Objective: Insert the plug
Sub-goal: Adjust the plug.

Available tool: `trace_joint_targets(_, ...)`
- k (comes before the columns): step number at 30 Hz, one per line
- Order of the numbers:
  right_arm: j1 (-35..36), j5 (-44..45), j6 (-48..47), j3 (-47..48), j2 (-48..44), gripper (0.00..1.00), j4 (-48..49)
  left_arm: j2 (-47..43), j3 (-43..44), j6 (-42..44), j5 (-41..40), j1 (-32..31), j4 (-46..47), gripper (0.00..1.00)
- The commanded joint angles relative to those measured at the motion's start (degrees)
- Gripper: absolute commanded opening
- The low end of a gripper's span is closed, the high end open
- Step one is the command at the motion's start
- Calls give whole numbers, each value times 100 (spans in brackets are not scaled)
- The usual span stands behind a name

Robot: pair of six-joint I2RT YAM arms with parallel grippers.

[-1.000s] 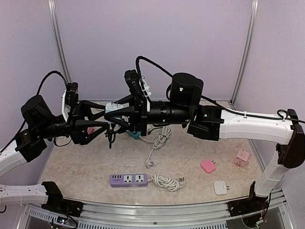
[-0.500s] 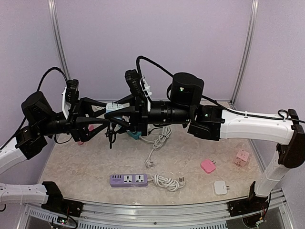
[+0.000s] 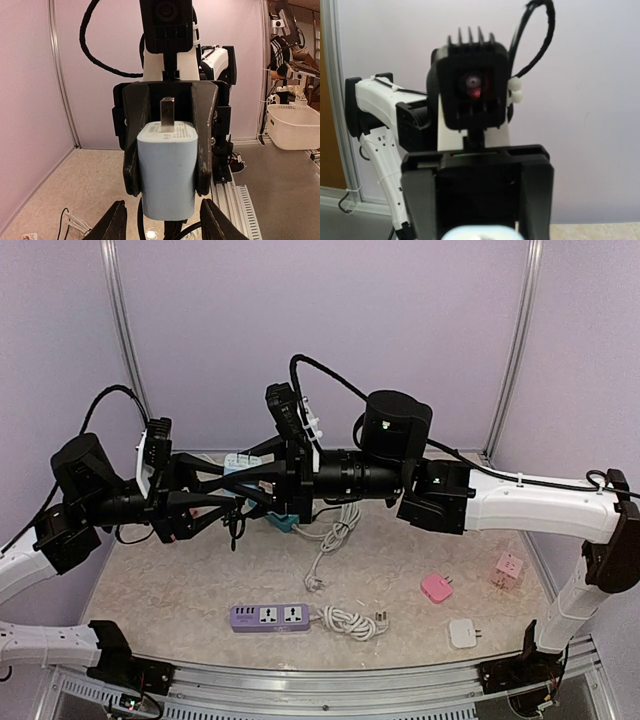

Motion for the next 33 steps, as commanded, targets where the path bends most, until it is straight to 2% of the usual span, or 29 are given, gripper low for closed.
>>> trace_joint_targets(1, 44, -4, -40, -29, -114, 0, 15, 4, 197, 16, -151, -94, 145, 47)
trace_joint_targets(5, 41, 13, -65, -29, -92, 0, -37, -10, 230, -49, -196, -103, 131, 42)
trace_joint_targets(7, 43, 15, -98, -29, -85, 0, -74, -20, 233, -65, -204, -103, 123, 36)
trace_joint_targets(13, 39, -3, -81, -3, -54, 0, -86, -40, 212, -72, -208, -103, 88, 0)
trace_joint_targets(17, 42, 6, -75, 17, -63, 0, -139, -66, 186, -119, -243, -82, 78, 0)
trace_joint_targets(18, 37, 33, -87, 34, -75, 10, -223, -79, 170, -163, -251, -55, 71, 0)
trace_joint_targets(19, 42, 108, -122, 51, -91, 24, -323, -83, 161, -230, -243, -14, 65, 0)
trace_joint_targets(20, 48, 236, -226, 64, -119, 43, -466, -84, 139, -326, -250, 43, 58, 0)
trace_joint_targets(21, 44, 334, -288, 74, -158, 52, -619, -84, 94, -511, -265, 105, 47, 0)
trace_joint_targets(24, 42, 690, -748, -23, -352, 73, -936, -131, -72, -965, -369, 318, -69, 0)
trace_joint_targets(27, 47, 1097, -1126, -122, -589, 83, -1124, -211, -294, -1099, -548, 432, -295, 0)
trace_joint_targets(31, 43, 1547, -1596, -81, -789, 85, -1632, -266, -429, -856, -612, 562, -738, 0)
trace_joint_targets(33, 43, 1829, -1835, -152, -911, 85, -1810, -284, -398, -384, -607, 599, -1147, 0)
